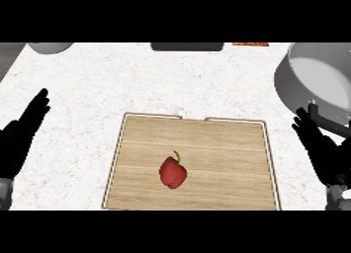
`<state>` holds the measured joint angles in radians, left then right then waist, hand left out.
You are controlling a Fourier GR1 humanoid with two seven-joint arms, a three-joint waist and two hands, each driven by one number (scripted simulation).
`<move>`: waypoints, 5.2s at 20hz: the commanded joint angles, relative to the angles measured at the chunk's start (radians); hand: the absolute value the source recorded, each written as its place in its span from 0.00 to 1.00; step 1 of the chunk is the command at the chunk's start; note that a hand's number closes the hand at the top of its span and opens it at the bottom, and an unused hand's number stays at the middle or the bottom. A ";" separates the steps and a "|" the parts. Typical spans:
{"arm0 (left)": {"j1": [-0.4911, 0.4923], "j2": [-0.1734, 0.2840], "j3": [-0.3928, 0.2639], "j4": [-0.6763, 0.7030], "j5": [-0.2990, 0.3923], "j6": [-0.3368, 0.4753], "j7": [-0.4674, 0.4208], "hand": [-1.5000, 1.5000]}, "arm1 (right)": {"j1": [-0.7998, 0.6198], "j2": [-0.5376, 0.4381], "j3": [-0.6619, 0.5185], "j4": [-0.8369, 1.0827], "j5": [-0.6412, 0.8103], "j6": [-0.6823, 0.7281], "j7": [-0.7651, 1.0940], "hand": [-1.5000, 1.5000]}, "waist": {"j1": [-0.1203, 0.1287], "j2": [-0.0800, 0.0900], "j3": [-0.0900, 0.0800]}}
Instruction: Pick the bell pepper from the tray and place it in the pot
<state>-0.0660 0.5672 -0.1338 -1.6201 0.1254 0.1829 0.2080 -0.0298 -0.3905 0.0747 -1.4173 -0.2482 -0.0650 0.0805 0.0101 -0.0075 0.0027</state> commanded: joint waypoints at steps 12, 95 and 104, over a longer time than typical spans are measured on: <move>-0.108 -0.217 0.103 0.007 0.145 0.056 -0.176 0.50 | -0.057 -0.178 0.167 -0.530 0.517 -0.116 -0.152 0.00 | -0.051 -0.002 -0.006; -0.183 -0.355 0.242 0.035 0.024 -0.093 -0.127 0.50 | -0.411 0.358 0.873 0.020 1.390 0.060 0.578 1.00 | -0.012 0.004 -0.003; -0.221 -0.374 0.235 0.069 0.014 -0.098 -0.151 0.50 | -0.708 0.390 0.816 0.368 1.009 -0.166 0.511 1.00 | 0.015 0.011 -0.003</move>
<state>-0.2915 0.1989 0.0983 -1.5368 0.1349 0.0864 0.0542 -0.6773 -0.0096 0.8823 -1.1211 0.8112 -0.1339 0.5622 0.0226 -0.0046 -0.0035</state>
